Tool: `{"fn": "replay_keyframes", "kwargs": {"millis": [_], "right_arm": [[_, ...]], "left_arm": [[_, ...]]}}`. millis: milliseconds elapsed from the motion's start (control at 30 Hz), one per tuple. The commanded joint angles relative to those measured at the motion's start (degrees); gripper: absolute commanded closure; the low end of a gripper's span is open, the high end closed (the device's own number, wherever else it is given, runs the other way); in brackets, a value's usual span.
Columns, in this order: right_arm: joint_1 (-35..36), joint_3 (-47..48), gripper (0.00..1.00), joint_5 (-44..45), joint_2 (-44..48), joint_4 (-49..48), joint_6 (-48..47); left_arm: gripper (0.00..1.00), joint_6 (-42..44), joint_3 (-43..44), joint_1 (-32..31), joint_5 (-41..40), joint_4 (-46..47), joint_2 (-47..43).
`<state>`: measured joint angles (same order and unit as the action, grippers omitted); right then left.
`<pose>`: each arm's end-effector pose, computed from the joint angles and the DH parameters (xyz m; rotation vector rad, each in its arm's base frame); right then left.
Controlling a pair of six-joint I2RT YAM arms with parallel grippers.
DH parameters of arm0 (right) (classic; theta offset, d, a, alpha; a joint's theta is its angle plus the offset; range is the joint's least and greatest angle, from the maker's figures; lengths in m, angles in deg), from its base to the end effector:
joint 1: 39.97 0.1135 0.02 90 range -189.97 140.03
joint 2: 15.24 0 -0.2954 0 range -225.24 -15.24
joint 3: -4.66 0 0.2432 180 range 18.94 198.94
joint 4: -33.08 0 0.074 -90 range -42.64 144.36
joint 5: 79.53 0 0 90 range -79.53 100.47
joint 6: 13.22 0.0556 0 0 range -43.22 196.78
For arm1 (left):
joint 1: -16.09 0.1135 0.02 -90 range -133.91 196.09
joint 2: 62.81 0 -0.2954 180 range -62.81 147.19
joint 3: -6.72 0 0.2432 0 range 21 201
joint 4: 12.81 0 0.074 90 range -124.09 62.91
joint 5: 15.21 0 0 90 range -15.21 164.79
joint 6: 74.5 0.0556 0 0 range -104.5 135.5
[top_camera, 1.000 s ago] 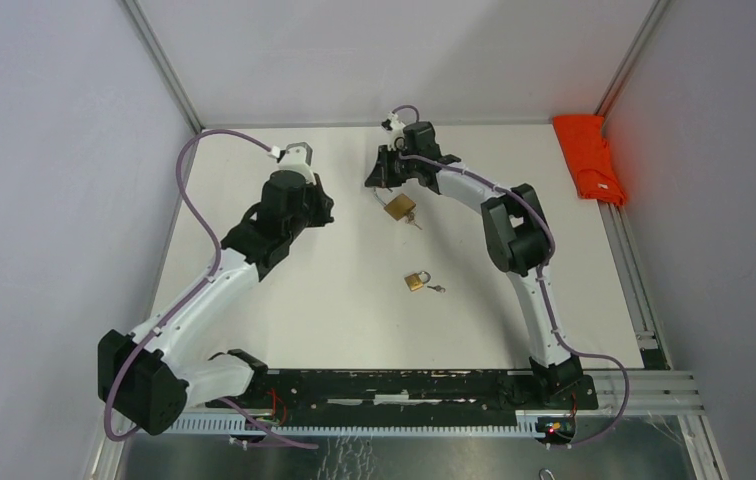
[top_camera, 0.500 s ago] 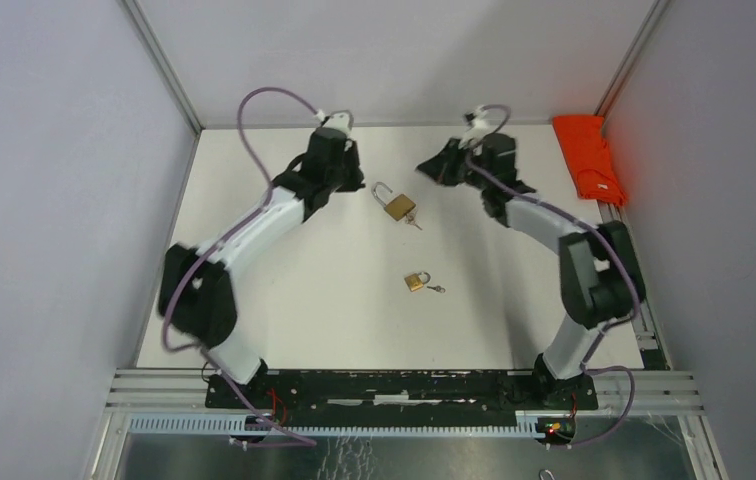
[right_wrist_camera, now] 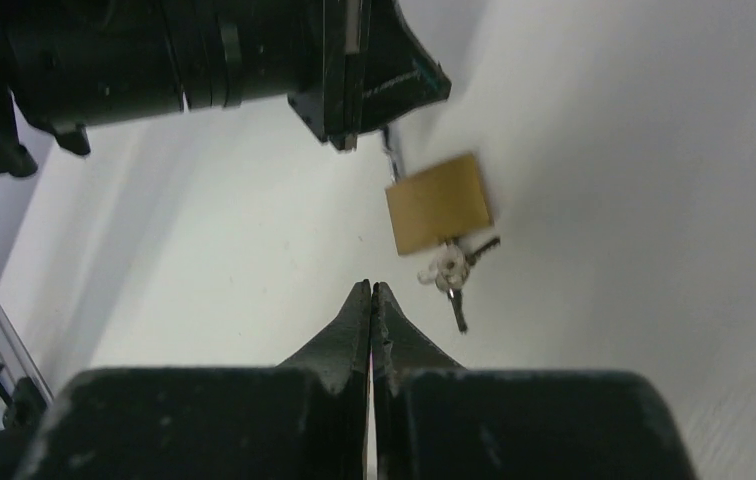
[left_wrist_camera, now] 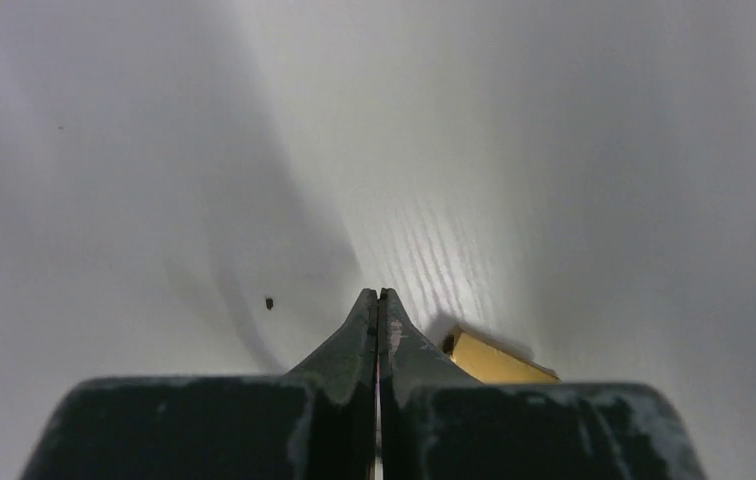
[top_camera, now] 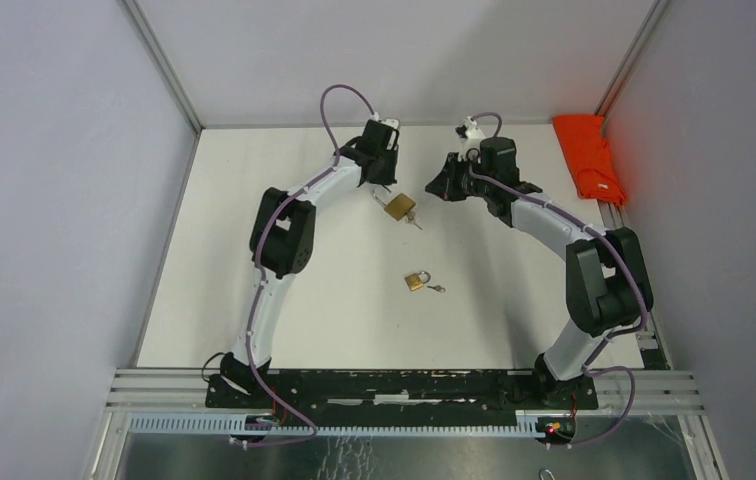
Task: Unlock with the key
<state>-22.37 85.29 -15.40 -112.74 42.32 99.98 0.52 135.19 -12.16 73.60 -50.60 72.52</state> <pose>0.3765 0.1449 0.2812 -0.1955 2.0877 0.8980 0.4971 -0.2658 0.2011 0.2643 2.3616 -0.3428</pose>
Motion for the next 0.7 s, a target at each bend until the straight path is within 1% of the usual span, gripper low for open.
{"fn": "replay_keyframes", "kwargs": {"millis": [0, 67, 133, 200, 300, 367, 433, 500, 600, 667], "right_arm": [[0.05, -2.1, 1.0, -0.95, -1.13, 0.67, -2.52], [0.1, -2.4, 1.0, -0.35, -1.75, 0.54, -2.63], [0.48, -2.14, 1.0, -0.35, -2.75, 0.68, -3.31], [1.41, -0.58, 1.0, -1.36, -4.19, 2.21, -4.71], [4.24, 2.11, 1.0, -0.38, -6.15, 4.74, -6.89], [6.46, 5.62, 1.0, -0.25, -9.09, 8.45, -7.9], [8.3, 9.37, 1.0, -0.02, -12.98, 10.67, -7.85], [9.17, 11.14, 1.0, 1.69, -15.64, 10.48, -6.1], [9.11, 13.33, 1.0, 6.43, -18.86, 10.86, -4.54], [8.53, 14.19, 1.0, 7.49, -20.4, 10.85, -4.29]], "left_arm": [[0.98, 5.58, 4.71, -0.14, 0.93, -1.46, 3.04], [0.98, 5.89, 4.17, -0.2, 1.96, -1.98, 3.24], [0.98, 5.76, 1.29, -0.29, 2.53, -1.75, 1.59], [0.98, 5.5, -4.15, -0.61, 2.44, 0.22, -1.76], [0.98, 4.5, -13.09, -0.84, 1.68, 3.49, -7.3], [0.98, 4.12, -17.42, -0.85, 1.78, 5.65, -9.99], [0.98, 4.14, -19.21, -0.96, 1.82, 6.21, -11.07], [0.98, 4.21, -19.53, -1.02, 1.64, 5.59, -11.22], [0.98, 4.17, -20.35, -1.28, 1.8, 5.4, -11.84], [0.98, 4.17, -21.09, -1.54, 1.66, 5.53, -12.75]]}}
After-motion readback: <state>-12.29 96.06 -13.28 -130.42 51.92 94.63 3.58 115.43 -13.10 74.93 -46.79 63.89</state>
